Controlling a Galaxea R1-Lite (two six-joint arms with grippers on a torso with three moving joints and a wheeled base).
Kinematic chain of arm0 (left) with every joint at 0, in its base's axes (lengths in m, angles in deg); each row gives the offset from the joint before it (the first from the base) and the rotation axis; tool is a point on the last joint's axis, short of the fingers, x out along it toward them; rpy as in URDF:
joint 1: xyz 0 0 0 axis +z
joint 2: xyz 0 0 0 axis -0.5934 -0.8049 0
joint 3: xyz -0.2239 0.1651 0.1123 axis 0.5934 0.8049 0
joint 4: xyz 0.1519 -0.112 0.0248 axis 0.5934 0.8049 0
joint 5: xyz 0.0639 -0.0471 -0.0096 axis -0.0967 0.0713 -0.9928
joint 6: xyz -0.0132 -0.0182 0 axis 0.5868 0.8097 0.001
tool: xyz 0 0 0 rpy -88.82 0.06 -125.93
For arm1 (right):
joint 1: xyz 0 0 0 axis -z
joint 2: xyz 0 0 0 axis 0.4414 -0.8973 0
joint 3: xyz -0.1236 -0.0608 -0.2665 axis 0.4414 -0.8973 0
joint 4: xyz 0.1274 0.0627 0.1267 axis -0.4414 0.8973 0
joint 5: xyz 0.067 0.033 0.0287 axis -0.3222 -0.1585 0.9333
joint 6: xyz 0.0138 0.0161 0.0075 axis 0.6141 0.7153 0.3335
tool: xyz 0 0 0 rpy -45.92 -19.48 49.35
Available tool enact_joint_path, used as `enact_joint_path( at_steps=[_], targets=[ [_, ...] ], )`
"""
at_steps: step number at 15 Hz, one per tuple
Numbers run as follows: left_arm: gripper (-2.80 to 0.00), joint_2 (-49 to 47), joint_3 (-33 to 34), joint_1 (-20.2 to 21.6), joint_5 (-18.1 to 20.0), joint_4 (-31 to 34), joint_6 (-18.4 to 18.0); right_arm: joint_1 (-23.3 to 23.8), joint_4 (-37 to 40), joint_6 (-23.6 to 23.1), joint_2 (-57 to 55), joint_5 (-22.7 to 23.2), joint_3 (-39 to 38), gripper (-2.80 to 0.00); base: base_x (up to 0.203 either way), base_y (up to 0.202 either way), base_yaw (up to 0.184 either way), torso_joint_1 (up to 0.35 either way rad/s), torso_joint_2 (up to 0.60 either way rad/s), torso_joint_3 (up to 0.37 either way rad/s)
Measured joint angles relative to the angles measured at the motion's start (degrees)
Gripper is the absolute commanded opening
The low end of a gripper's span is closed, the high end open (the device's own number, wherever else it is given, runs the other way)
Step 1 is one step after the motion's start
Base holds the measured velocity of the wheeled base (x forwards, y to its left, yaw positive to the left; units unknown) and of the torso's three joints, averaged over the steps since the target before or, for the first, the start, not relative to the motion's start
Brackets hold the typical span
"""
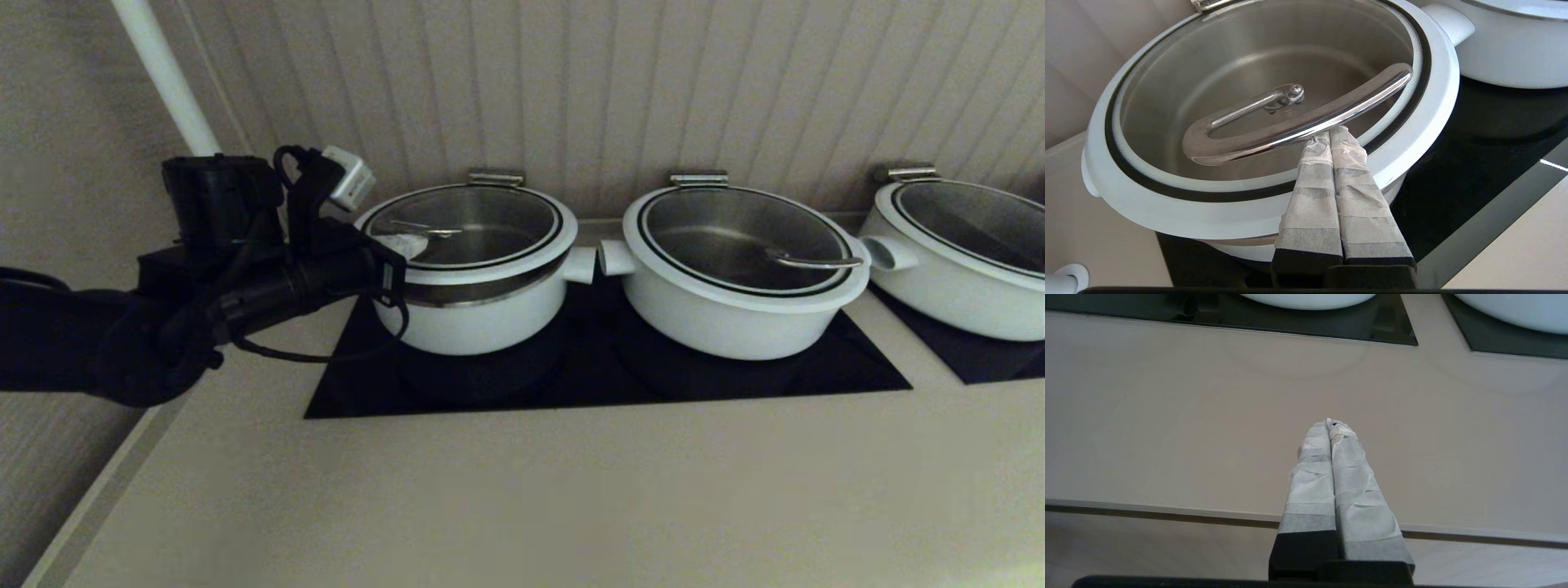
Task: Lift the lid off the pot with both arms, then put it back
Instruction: Open the food pot lid a small opening with the left arm
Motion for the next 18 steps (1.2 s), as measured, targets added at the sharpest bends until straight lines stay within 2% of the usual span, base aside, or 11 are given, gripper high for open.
enact_joint_path(
  at_steps=[13,18],
  targets=[
    [-2.80,0.15,-0.82,-0.07,-0.01,-0.16,0.41,-0.18,0.02,-0.14,-0.02,0.06,0.00,-2.80,0.000,0.000,0.000,0.000,0.00,0.000],
    [-2.80,-0.99,-4.19,-0.07,-0.12,-0.13,0.80,-0.18,-0.13,-0.73,-0.02,0.13,0.00,-2.80,0.000,0.000,0.000,0.000,0.00,0.000]
  ],
)
